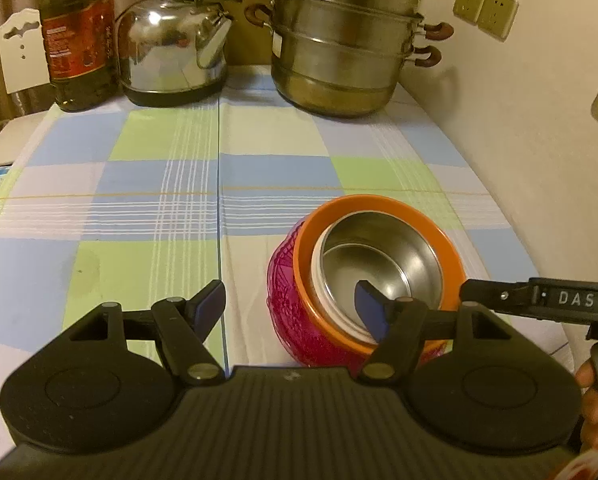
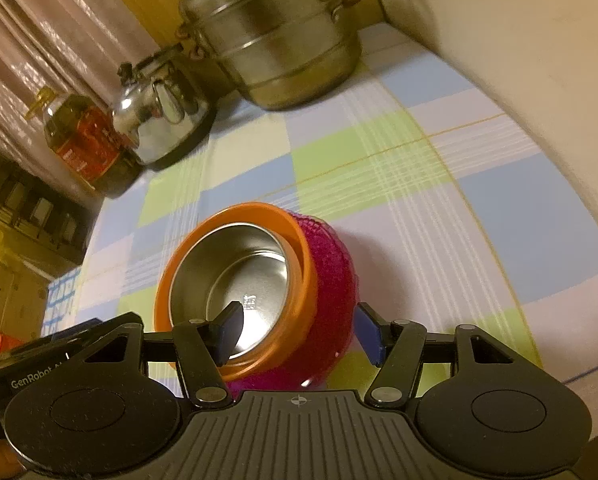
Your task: Organize plates and bowls
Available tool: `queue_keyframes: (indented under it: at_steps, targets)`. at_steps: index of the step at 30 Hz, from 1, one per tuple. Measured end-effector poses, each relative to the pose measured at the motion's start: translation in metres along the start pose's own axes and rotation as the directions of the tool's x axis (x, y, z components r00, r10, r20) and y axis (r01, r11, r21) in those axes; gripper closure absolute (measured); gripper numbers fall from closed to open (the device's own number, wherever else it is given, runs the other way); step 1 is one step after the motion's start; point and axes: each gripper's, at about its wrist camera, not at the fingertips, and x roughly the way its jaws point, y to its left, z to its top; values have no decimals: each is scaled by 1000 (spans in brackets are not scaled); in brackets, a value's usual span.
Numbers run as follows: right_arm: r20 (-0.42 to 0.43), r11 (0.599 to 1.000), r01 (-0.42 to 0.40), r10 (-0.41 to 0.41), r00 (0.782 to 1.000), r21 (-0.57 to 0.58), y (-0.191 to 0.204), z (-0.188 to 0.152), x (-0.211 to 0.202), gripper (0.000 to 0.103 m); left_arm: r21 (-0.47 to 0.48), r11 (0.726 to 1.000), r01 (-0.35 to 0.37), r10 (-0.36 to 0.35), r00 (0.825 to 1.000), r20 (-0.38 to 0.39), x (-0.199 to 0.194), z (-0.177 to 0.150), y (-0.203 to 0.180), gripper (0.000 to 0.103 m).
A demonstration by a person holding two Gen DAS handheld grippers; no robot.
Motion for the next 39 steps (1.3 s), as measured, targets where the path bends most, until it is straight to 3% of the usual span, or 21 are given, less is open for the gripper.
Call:
queue_keyframes:
  at_steps: [7, 16, 22, 28, 33, 39]
  targets:
    - [72, 995, 39, -32, 997, -94, 3, -20, -25, 42, 13, 1000, 7, -8, 996, 86, -27, -20, -5, 35]
    - [64, 998, 16, -12, 998, -60, 0, -41, -41, 42, -15, 998, 57, -55, 992, 117, -42, -44, -6, 35]
    - [76, 1000, -8, 10, 997, -30, 4, -54, -45, 42, 2, 999, 47, -47, 993, 106, -55, -61, -6, 35]
    - [111, 997, 2, 7, 994, -76, 15, -67, -58, 42, 6, 999, 39, -39, 995, 93, -62, -74, -8, 35]
    - [158, 985, 76, -52, 986, -153, 27, -79, -67, 42, 5, 999, 45, -46, 996, 76, -67, -81, -9, 35]
    - [140, 973, 126, -99, 985, -195, 34, -94, -69, 42, -5, 998, 61, -61, 997, 52, -75, -93, -14, 35]
